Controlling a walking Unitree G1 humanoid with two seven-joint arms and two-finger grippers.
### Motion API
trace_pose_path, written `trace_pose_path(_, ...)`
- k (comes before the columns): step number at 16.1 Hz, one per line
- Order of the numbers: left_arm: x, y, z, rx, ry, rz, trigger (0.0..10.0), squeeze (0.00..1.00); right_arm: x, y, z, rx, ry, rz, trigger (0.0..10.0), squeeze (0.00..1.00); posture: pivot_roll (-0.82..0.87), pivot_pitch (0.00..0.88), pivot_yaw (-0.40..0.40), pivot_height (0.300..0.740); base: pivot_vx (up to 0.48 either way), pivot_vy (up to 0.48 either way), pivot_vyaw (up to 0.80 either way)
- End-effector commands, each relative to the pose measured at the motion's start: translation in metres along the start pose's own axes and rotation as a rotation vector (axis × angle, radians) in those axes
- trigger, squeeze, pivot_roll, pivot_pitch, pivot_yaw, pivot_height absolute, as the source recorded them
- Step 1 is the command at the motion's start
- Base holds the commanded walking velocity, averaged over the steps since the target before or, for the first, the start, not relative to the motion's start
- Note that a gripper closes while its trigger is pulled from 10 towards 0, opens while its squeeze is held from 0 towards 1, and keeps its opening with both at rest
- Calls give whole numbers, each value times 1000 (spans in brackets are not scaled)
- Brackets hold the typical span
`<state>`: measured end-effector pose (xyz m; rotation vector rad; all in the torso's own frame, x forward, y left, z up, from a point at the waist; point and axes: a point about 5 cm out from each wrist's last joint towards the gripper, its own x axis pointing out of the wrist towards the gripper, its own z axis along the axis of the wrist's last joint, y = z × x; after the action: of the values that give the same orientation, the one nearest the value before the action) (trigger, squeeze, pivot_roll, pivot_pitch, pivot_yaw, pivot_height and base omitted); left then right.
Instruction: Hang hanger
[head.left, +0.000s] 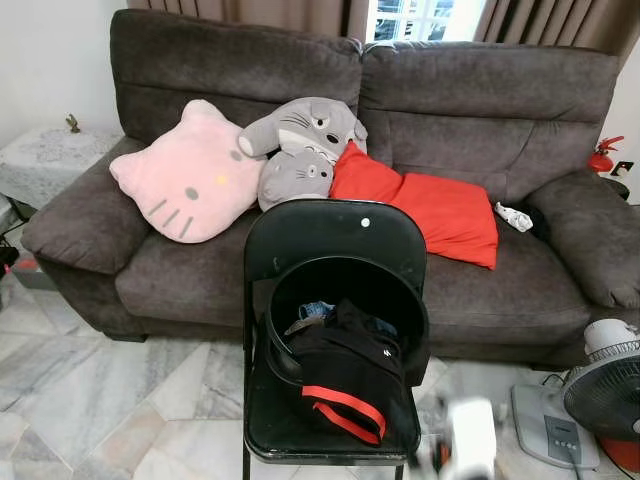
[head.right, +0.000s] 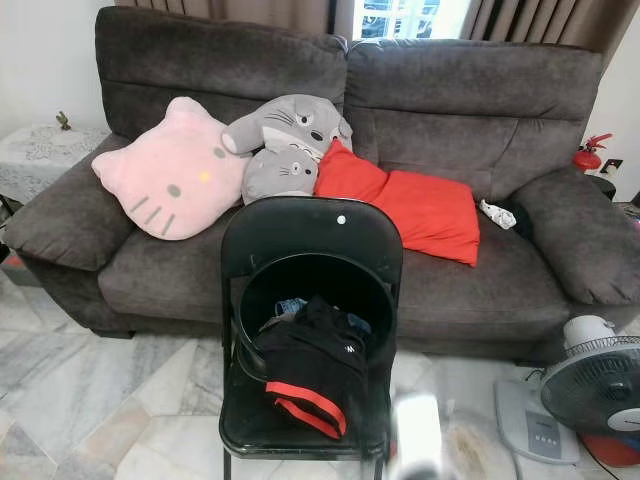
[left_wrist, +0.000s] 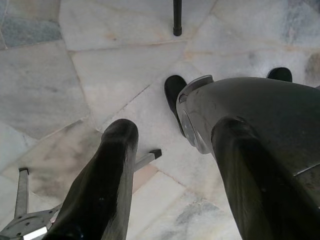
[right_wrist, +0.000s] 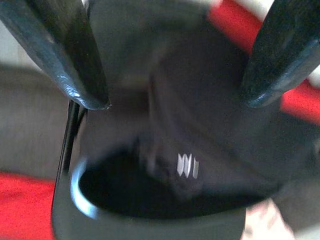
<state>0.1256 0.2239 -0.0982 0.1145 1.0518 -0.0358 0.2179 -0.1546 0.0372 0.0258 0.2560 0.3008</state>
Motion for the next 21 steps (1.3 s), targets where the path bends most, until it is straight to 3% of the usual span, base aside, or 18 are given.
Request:
trace_pose_path(1,0,-8,-7,8,32,-30,10000,0,1,4,-9,29,32,-1,10000,0,-145,27,-41,740,0,0,0)
trace_pose_path(4,0,-9,-6,3,29,-27,10000,0,15,8,-15,54,48,-8,10000,0,-132,39,-39,740,0,0,0)
trace_pose_path(6,0,-8,-5,-1,28,-21,10000,0,8,16,-11,77,19,85,10000,0,-135,52,-36,740,0,0,0)
trace_pose_path(10,1,-8,-4,3,25,-24,10000,0,-12,12,-4,69,6,218,10000,0,-147,65,-35,740,0,0,0)
trace_pose_path(12,1,-8,-4,3,24,-23,10000,0,-23,17,5,70,20,327,10000,0,-157,68,-34,740,0,0,0)
trace_pose_path(13,1,-8,-4,6,25,-25,10000,0,-24,13,-4,-19,95,334,10000,0,-161,67,-34,740,0,0,0)
trace_pose_path(16,1,-8,-3,5,25,-27,10000,0,-9,5,-21,-102,182,224,10000,0,-147,62,-38,740,0,0,0)
trace_pose_path(21,1,-9,-3,7,25,-28,10000,0,1,17,-37,-44,229,268,10000,0,-140,46,-30,740,0,0,0)
